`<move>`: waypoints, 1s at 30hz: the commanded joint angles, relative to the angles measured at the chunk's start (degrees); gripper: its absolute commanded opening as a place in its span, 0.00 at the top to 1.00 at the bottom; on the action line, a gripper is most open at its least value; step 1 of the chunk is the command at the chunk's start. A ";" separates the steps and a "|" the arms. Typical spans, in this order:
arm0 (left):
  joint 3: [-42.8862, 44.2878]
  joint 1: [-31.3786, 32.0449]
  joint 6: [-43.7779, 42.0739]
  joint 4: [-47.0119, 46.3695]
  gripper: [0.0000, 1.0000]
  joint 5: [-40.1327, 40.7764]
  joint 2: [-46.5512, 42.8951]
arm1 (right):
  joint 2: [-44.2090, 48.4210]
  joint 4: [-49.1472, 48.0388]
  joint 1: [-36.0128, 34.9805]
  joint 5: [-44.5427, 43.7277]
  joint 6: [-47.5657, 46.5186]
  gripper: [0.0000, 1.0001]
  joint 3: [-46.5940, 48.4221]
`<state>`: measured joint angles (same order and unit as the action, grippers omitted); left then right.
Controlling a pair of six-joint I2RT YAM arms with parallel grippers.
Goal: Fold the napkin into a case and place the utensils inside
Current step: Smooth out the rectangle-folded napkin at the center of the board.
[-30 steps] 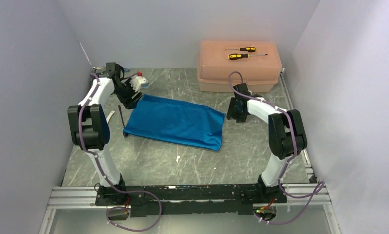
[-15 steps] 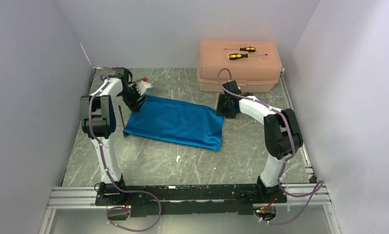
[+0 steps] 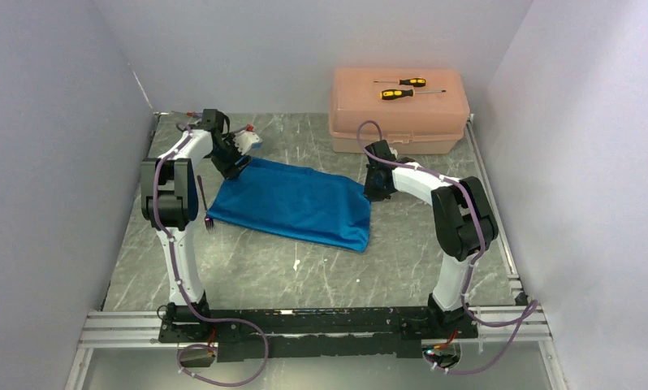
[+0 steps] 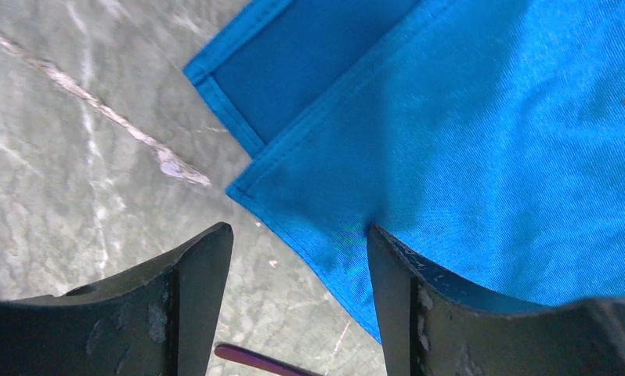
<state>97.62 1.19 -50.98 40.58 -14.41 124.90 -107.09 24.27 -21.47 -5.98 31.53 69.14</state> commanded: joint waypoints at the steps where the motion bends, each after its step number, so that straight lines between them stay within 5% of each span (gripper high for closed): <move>1: -0.53 0.30 3.87 -6.34 0.30 0.93 -0.80 | 3.56 -0.64 0.03 -4.12 -0.73 0.94 -0.88; 20: 3.01 0.93 5.59 -7.44 0.29 1.99 -1.65 | 4.55 0.73 0.20 -10.65 -0.97 0.99 -4.14; 30: -4.85 1.16 2.09 0.11 0.29 -1.94 -8.57 | 4.89 0.47 0.03 -8.50 -2.22 0.77 -1.51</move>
<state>97.01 1.98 -46.83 35.11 -12.84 123.74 -104.25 24.43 -21.47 -14.46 30.41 65.17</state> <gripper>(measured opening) 0.712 0.196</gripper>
